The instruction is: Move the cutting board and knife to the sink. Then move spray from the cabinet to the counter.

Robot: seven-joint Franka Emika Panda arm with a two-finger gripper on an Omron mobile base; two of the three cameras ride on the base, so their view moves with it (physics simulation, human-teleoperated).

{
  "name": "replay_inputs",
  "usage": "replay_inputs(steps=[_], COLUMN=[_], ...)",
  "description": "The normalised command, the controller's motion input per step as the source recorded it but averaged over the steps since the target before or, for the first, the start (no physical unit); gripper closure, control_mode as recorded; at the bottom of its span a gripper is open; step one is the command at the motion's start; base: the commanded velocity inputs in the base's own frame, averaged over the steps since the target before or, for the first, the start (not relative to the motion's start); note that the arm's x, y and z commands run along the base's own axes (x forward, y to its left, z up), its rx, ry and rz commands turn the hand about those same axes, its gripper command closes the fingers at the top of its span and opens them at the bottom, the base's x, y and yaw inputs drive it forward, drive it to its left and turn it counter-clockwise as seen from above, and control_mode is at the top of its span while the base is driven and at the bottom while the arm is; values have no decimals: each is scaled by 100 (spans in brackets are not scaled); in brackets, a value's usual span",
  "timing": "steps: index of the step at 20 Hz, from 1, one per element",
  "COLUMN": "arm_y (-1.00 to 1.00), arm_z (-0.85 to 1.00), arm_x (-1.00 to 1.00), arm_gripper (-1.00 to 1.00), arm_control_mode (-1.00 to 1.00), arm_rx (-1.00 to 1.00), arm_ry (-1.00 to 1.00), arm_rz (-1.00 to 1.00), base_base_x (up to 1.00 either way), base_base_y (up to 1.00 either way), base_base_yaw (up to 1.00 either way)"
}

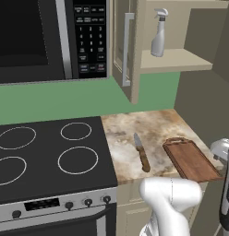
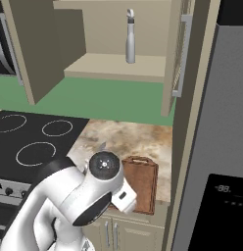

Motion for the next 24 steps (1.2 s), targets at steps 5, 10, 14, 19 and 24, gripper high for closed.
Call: replay_inputs(steps=[5,10,14,19,24], arm_y=[0,0,-3,-7,-11], arm_z=[-2,-3,-15,-24,-21], arm_x=[-13,-8,-7,0,0], arm_gripper=[-100,-100,-100,-100,-100], arm_control_mode=[-100,-100,-100,-100,-100], arm_rx=[21,19,11,5,7], arm_ry=[0,0,-2,0,0], arm_rz=[-29,-27,-16,-11,-6], base_base_x=[0,0,0,0,0], base_base_y=[0,0,0,0,0], base_base_yaw=[0,0,0,0,0])
